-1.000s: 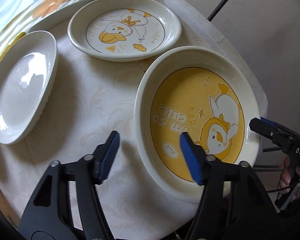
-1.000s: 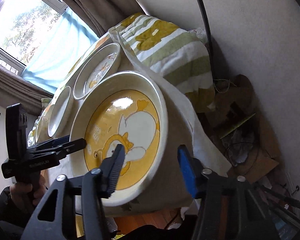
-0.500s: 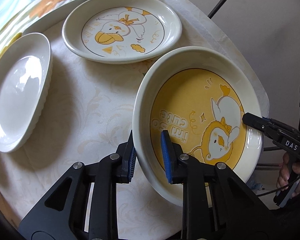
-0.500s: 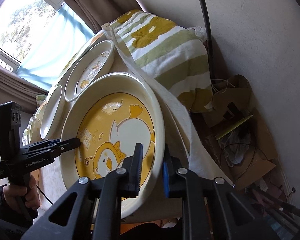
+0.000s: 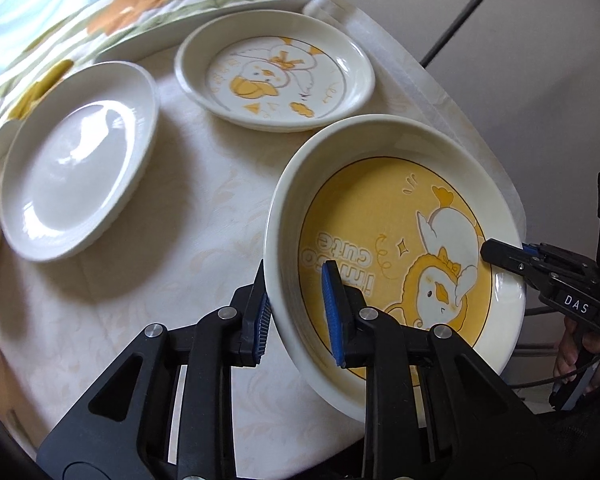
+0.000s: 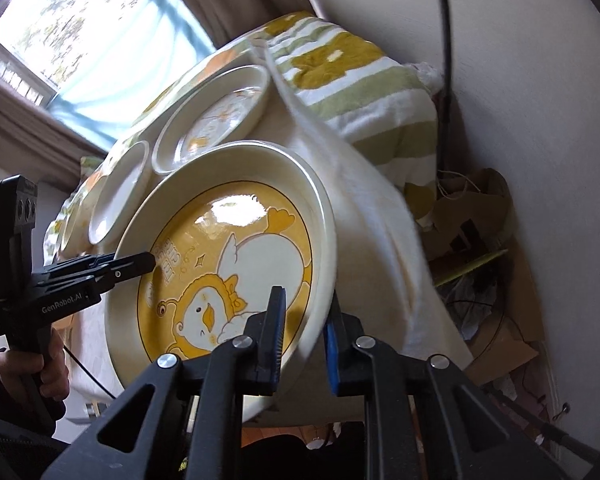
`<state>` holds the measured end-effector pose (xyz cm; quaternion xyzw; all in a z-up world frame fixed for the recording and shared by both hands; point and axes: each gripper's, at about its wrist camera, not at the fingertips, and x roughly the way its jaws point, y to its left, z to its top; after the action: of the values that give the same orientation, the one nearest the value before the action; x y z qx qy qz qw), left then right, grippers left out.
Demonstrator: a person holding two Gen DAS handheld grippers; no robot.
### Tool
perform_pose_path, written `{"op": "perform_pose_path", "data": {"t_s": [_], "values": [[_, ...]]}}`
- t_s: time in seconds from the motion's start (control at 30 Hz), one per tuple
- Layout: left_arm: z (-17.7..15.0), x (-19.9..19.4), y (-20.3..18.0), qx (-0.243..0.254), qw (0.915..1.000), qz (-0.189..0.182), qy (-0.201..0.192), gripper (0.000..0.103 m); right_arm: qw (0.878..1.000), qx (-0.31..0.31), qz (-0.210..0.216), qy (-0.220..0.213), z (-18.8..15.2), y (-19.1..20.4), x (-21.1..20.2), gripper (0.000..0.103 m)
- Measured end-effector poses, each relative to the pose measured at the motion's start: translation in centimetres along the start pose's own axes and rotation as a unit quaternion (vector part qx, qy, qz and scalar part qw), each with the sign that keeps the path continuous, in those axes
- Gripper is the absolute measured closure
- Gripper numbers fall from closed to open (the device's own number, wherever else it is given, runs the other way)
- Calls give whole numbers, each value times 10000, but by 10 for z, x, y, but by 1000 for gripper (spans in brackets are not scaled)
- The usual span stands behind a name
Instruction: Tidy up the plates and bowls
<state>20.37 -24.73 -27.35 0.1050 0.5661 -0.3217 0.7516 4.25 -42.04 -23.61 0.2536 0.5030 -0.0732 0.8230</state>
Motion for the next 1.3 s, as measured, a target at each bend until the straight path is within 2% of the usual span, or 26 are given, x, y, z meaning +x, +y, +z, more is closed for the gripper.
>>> {"op": "perform_pose_path", "data": {"t_s": [0.3, 0.57, 0.77, 0.93, 1.07, 1.3], "values": [[-54, -74, 65, -825, 9949, 342, -463, 83, 9954, -844, 421, 161, 12, 84, 5, 87], [-124, -127, 147, -1525, 9835, 721, -657, 83, 9837, -1524, 795, 519, -9, 180, 48, 87], [-163, -134, 204, -1915, 9763, 801, -614, 83, 9758, -1770, 997, 811, -35, 233, 87, 87], [-183, -119, 234, -2053, 9736, 857, -510, 83, 9706, -2059, 815, 948, -52, 263, 108, 87], [-191, -108, 247, -2181, 9713, 771, -544, 83, 9702, -2085, 776, 963, -52, 265, 121, 87], [-198, -103, 252, -2097, 9728, 753, -635, 83, 9701, -2099, 760, 954, -54, 261, 131, 87]]}}
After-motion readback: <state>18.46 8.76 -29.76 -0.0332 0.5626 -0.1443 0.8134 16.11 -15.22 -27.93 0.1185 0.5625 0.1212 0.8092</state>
